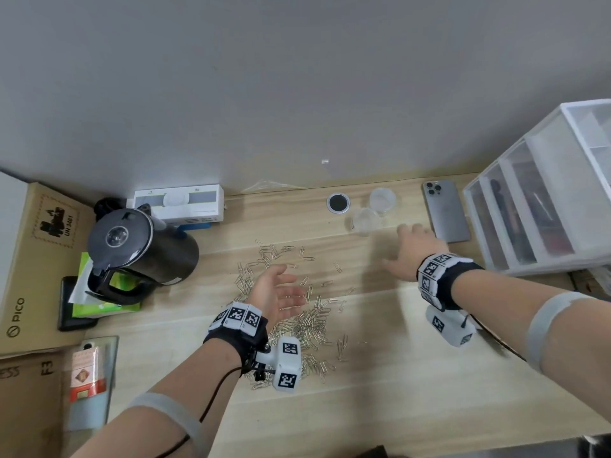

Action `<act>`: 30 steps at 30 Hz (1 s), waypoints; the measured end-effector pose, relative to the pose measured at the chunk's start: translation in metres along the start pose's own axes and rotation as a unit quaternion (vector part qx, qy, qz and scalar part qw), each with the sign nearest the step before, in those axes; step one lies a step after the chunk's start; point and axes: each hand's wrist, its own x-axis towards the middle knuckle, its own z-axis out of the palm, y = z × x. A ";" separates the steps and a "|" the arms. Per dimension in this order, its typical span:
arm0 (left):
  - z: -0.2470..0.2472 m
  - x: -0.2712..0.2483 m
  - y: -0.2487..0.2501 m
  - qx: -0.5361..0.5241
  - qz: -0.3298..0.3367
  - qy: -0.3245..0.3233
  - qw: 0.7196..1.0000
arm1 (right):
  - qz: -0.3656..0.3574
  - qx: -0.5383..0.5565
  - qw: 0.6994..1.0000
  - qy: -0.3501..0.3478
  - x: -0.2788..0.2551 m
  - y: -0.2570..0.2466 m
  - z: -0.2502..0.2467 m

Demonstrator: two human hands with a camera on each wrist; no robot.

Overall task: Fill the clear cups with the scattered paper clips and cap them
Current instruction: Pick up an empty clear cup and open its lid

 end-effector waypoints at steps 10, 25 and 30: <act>-0.029 -0.001 0.004 -0.029 0.005 0.032 0.999 | -0.053 0.022 0.997 0.045 0.054 -0.061 -0.014; 0.024 -0.011 0.007 0.033 -0.023 -0.108 0.993 | -0.253 0.349 0.902 -0.036 -0.057 -0.115 -0.020; 0.016 -0.013 0.004 0.120 -0.056 -0.094 0.987 | -0.352 0.302 0.885 -0.037 -0.069 -0.103 -0.019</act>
